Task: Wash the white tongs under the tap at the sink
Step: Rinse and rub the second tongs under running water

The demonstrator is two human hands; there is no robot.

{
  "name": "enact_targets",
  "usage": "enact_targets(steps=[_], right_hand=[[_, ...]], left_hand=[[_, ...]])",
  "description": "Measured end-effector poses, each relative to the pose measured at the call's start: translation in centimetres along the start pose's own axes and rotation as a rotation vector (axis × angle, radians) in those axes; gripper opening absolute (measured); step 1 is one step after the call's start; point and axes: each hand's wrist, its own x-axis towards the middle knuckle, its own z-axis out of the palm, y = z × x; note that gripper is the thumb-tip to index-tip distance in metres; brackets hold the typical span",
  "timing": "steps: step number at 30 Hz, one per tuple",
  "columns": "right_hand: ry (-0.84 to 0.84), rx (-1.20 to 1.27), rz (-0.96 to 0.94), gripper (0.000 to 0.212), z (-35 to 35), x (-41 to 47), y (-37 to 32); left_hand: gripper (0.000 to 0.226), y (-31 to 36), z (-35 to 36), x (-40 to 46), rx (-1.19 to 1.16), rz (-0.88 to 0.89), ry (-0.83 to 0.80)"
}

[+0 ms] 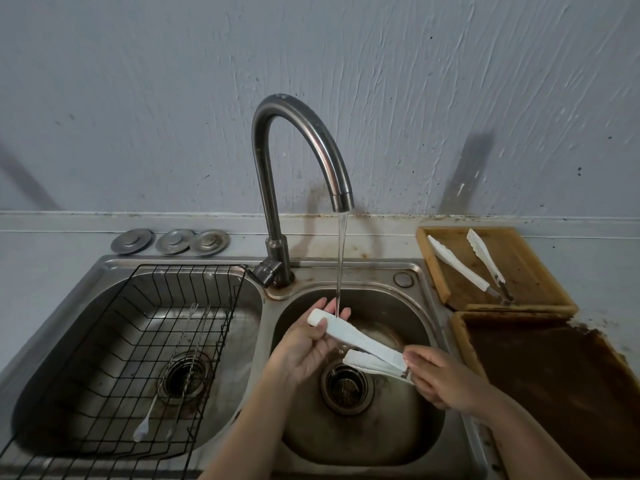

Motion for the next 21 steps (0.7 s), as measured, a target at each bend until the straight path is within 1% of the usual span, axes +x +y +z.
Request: enact_targets(steps=[2, 6, 8, 10, 12, 14, 15, 17, 19, 21], right_hand=[[0.003, 0.024, 0.005, 0.027, -0.2, -0.1, 0.2], [0.058, -0.014, 0.003, 0.029, -0.2, 0.2, 0.4], [0.117, -0.075, 0.005, 0.030, 0.0, 0.5, 0.4], [0.238, -0.172, -0.018, 0.027, 0.2, 0.6, 0.5], [0.415, -0.336, -0.128, 0.018, 0.3, 0.8, 0.8], [0.588, -0.415, -0.222, 0.005, 0.1, 1.0, 1.1], [0.639, -0.427, -0.222, 0.014, 0.0, 1.1, 1.3], [0.687, -0.431, -0.192, 0.030, -0.4, 1.3, 1.6], [0.707, -0.418, -0.181, 0.037, -0.6, 1.4, 1.2], [0.727, -0.375, -0.179, 0.039, -0.8, 1.5, 1.1]], left_hand=[[0.045, 0.3, -0.3, 0.2, 0.076, 0.044, -0.008], [0.032, 0.5, 0.3, 0.3, 0.161, 0.119, -0.009], [0.030, 0.7, 0.7, 0.3, 0.184, 0.140, -0.026], [0.032, 1.1, 1.0, 0.0, 0.281, 0.147, -0.049], [0.033, 1.5, 0.9, -0.2, 0.475, 0.173, -0.043], [0.031, 1.5, 0.7, -0.4, 0.652, 0.195, 0.001], [0.030, 1.4, 0.7, -0.4, 0.692, 0.209, 0.034], [0.027, 1.4, 0.7, -0.2, 0.716, 0.245, 0.105], [0.026, 1.3, 1.0, 0.0, 0.709, 0.279, 0.145], [0.024, 1.1, 1.5, 0.3, 0.663, 0.276, 0.139]])
